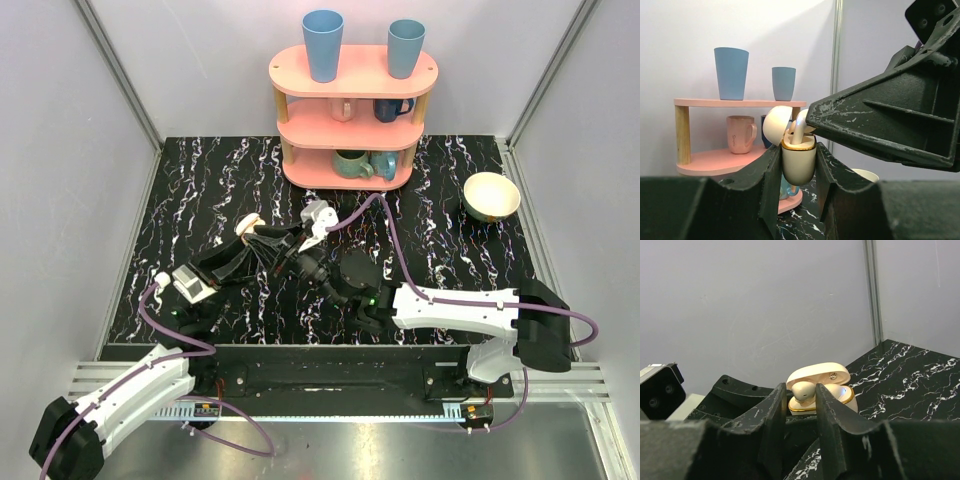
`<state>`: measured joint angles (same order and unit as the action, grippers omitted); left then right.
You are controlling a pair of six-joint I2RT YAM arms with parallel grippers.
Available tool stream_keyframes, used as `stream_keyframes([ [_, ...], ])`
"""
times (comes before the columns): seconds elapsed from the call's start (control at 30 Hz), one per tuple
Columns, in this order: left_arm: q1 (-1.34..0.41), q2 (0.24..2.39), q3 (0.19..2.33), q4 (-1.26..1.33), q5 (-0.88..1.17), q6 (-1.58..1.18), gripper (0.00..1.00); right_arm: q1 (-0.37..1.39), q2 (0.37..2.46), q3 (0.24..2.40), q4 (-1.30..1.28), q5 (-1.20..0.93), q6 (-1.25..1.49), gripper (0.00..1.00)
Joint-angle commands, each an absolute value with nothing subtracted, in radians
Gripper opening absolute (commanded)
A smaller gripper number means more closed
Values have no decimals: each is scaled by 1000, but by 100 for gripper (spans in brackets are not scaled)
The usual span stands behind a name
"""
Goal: Insert the wireless bluetooth earbuds into the charging case
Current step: Insert the left earbud into the left side groove of the charging case.
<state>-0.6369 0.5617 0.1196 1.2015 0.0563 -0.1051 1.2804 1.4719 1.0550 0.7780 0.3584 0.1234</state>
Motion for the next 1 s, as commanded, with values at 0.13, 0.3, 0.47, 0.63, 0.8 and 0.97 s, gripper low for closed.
stream_keyframes([
  [0.13,-641,543,143,1365,81,-110,0,1279,1465,1086,693,417,54,43],
  [0.3,-641,542,144,1356,83,-109,0,1279,1454,1085,698,422,43,47],
  [0.47,-641,548,143,1345,90,-112,0,1279,1439,1091,699,416,35,55],
  [0.63,-641,546,141,1302,92,-101,0,1279,1405,1083,716,396,34,64],
  [0.8,-641,542,132,1293,92,-100,0,1279,1362,1080,724,387,21,68],
  [0.97,-643,534,132,1263,106,-91,0,1279,1299,1043,739,420,6,70],
])
